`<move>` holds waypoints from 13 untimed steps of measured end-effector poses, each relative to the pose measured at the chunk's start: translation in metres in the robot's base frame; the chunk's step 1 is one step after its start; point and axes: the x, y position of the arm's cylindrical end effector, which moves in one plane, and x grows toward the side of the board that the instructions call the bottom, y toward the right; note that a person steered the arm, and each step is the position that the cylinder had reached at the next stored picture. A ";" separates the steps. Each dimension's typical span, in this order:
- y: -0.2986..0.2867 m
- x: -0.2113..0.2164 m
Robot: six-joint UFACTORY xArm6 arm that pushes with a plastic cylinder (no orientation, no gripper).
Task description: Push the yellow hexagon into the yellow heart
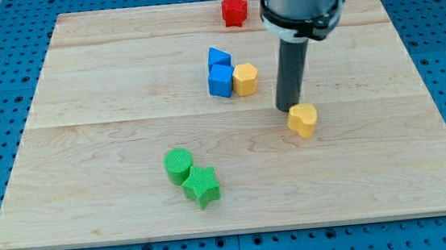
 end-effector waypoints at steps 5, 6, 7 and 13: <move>-0.007 -0.090; -0.075 -0.096; -0.079 -0.084; 0.007 0.020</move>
